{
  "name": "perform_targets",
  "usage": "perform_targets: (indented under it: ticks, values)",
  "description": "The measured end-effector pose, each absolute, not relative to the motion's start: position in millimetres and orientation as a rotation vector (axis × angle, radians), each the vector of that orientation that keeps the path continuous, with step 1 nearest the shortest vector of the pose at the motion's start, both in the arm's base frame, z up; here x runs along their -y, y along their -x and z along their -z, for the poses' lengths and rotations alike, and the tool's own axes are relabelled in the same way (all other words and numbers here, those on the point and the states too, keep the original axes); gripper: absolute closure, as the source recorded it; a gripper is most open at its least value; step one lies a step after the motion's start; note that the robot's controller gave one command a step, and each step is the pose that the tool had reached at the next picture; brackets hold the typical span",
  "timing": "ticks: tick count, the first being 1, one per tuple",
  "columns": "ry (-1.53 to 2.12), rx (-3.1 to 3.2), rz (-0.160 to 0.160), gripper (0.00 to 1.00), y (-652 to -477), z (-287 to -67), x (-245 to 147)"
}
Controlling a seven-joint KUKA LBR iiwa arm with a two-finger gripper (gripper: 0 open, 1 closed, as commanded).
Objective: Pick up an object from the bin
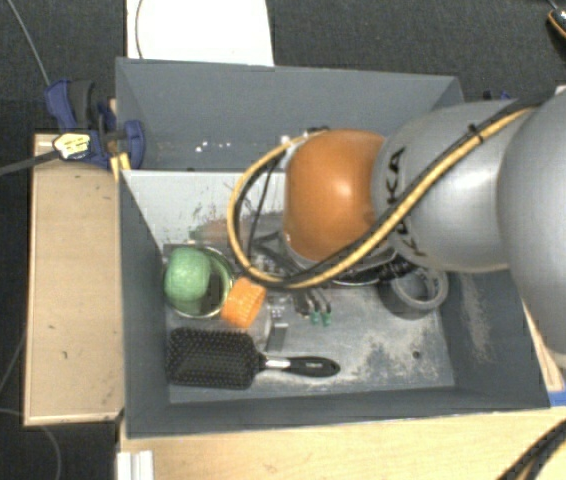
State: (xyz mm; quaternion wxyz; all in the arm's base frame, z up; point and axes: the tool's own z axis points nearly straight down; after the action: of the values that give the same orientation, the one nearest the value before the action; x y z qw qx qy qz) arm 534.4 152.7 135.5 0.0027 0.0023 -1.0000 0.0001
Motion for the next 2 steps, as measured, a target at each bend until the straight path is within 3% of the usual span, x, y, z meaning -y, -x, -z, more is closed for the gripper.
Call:
perform_targets:
  ticks: [1,2]
  values:
    - [0.005,3.144,0.002,0.00,-536.1,-140,-152]
    - [-0.170,3.138,0.003,0.00,-513.9,-90,-182]
